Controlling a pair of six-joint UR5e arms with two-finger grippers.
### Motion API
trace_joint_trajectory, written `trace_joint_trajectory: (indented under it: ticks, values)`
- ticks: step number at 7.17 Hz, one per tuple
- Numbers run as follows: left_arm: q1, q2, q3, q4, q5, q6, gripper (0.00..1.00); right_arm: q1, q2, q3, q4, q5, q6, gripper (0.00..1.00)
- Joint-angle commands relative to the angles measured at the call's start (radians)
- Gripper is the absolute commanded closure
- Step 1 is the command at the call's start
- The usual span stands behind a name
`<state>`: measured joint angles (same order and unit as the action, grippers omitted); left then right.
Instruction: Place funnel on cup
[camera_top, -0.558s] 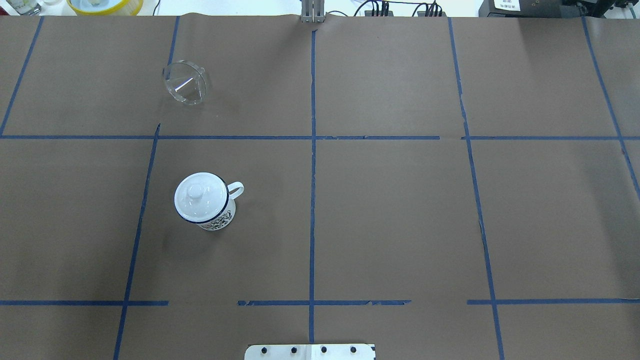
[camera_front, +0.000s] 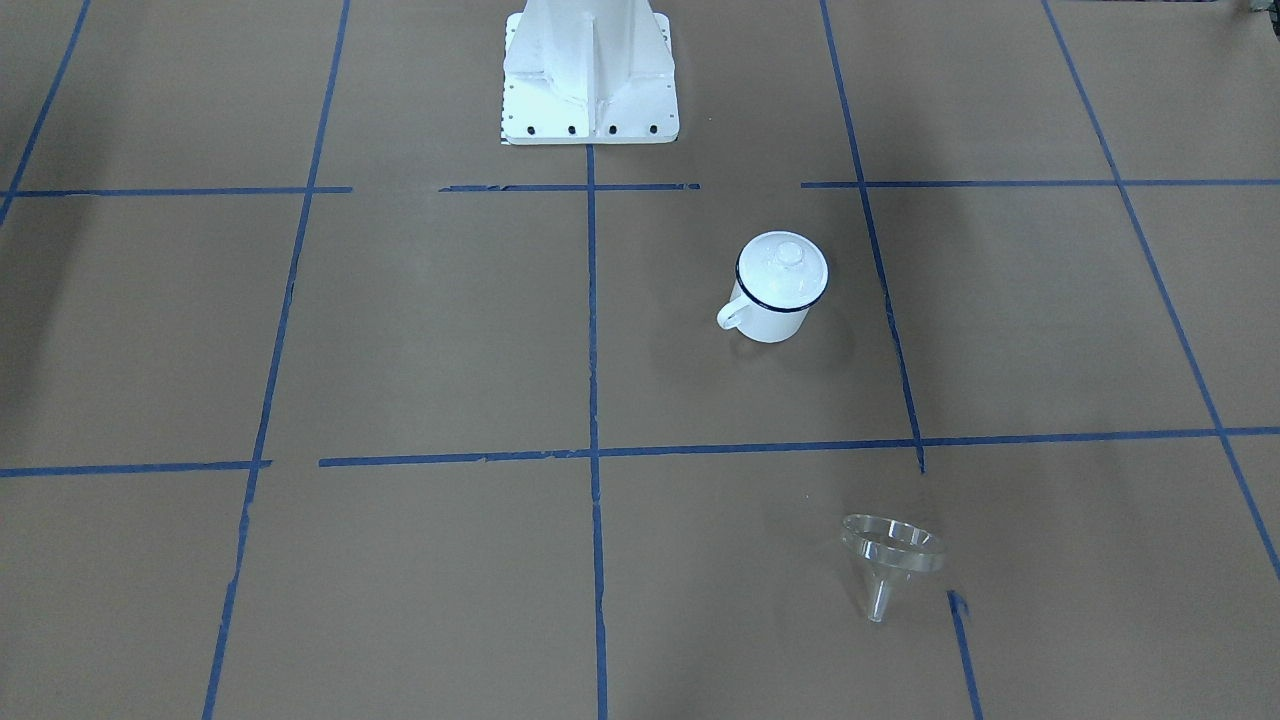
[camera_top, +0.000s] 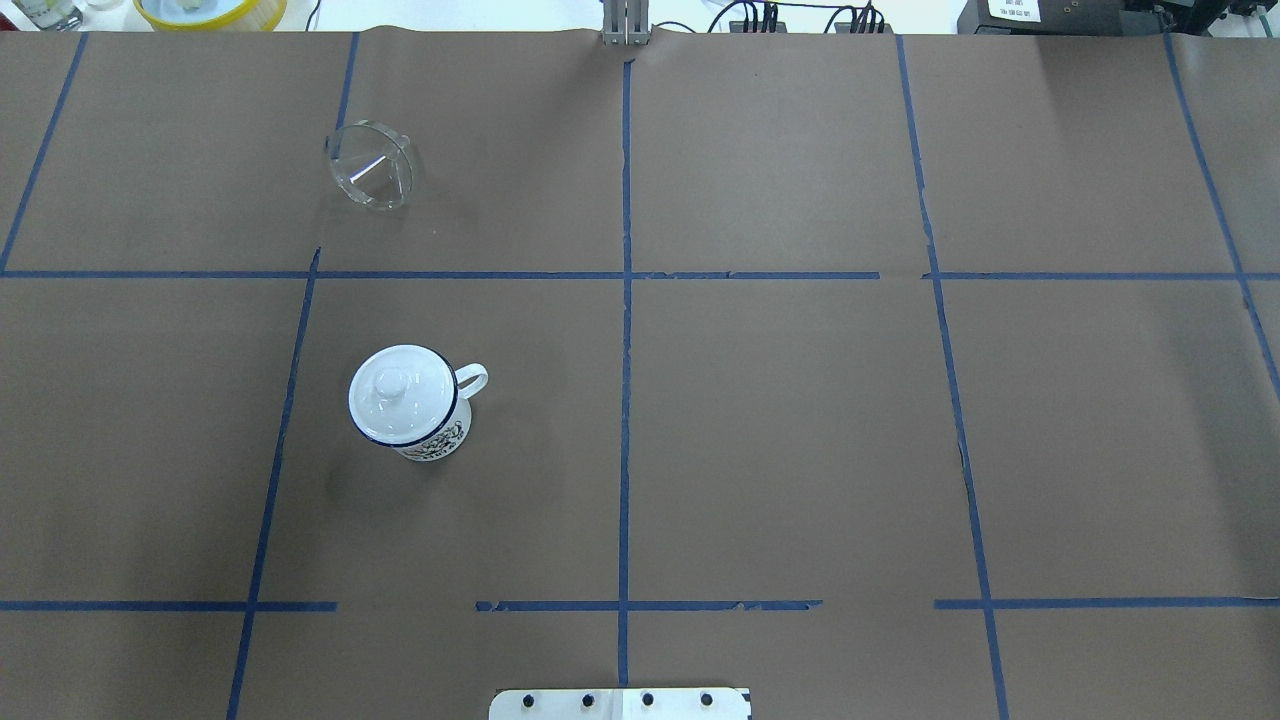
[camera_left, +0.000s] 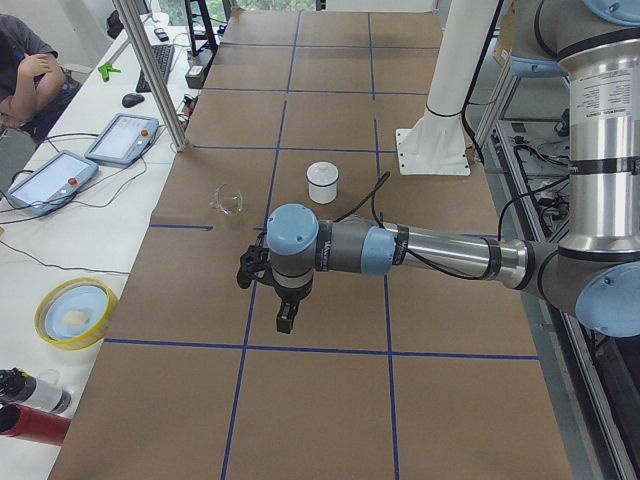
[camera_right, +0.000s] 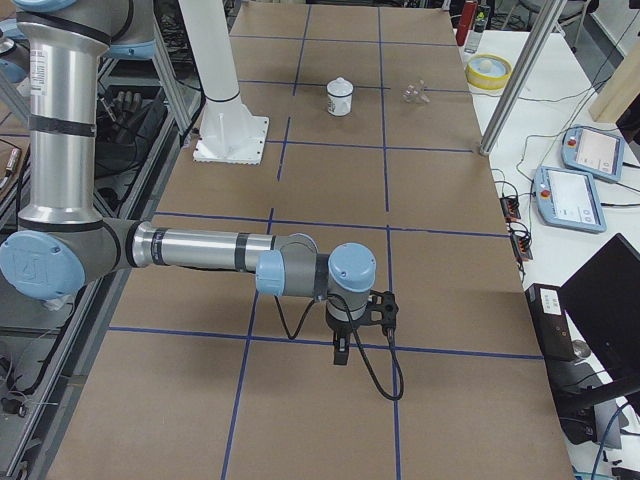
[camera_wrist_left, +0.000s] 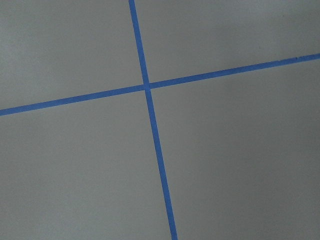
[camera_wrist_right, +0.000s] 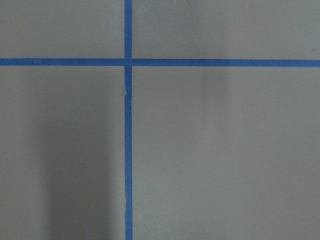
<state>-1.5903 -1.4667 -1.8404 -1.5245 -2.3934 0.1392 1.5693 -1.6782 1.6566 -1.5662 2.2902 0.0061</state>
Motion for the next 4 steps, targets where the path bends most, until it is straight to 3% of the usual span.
trace_joint_trajectory:
  ticks: [1, 3, 4]
  values:
    - [-0.002, -0.111, -0.022, -0.002, 0.005, -0.004, 0.00, 0.000, 0.000, 0.000, 0.000, 0.000, 0.000, 0.00]
    - [-0.080, -0.188, -0.035, -0.022, 0.003, -0.021, 0.00, 0.000, 0.000, 0.000, 0.000, 0.000, 0.000, 0.00]
    - [-0.080, -0.181, -0.087, -0.060, 0.003, -0.261, 0.00, 0.000, 0.000, -0.001, 0.000, 0.000, 0.000, 0.00]
